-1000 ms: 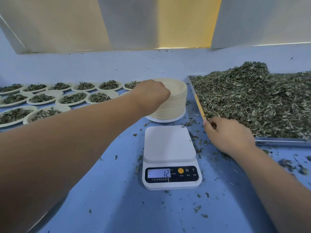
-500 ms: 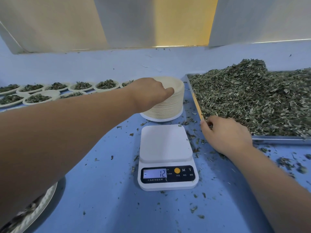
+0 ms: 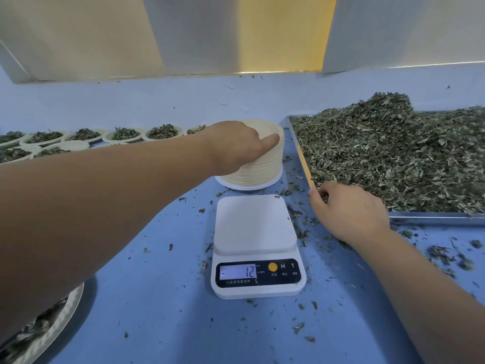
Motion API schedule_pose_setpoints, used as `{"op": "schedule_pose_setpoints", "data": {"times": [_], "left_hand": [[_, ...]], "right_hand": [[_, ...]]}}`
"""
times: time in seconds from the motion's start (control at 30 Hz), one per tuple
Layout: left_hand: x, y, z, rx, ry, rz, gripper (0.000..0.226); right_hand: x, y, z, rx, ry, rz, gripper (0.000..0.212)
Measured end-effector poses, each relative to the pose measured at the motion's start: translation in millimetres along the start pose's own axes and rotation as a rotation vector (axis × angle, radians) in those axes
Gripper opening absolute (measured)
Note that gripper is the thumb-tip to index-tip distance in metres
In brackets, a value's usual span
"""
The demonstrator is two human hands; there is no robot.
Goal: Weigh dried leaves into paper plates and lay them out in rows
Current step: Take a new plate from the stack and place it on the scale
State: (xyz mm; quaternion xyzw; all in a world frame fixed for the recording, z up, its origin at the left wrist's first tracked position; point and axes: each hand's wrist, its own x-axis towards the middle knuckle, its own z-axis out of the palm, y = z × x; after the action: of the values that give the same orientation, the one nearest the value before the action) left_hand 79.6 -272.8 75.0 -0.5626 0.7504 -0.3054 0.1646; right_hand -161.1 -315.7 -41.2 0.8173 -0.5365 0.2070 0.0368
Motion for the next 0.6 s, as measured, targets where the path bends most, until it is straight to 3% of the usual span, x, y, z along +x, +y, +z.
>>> {"op": "schedule_pose_setpoints", "data": {"times": [0.17,0.47,0.6], "left_hand": [[5,3,-1,0.01,0.014,-0.003,0.079],[10,-8,7,0.005,-0.002,-0.064,0.017],[10,-9,7,0.07,-0.009,0.002,0.017]], "right_hand": [[0,0,0,0.0,0.006,-0.003,0.044],[0,0,1,-0.012,0.013,0.003,0.042],[0,1,1,-0.013,0.017,-0.001,0.043]]}}
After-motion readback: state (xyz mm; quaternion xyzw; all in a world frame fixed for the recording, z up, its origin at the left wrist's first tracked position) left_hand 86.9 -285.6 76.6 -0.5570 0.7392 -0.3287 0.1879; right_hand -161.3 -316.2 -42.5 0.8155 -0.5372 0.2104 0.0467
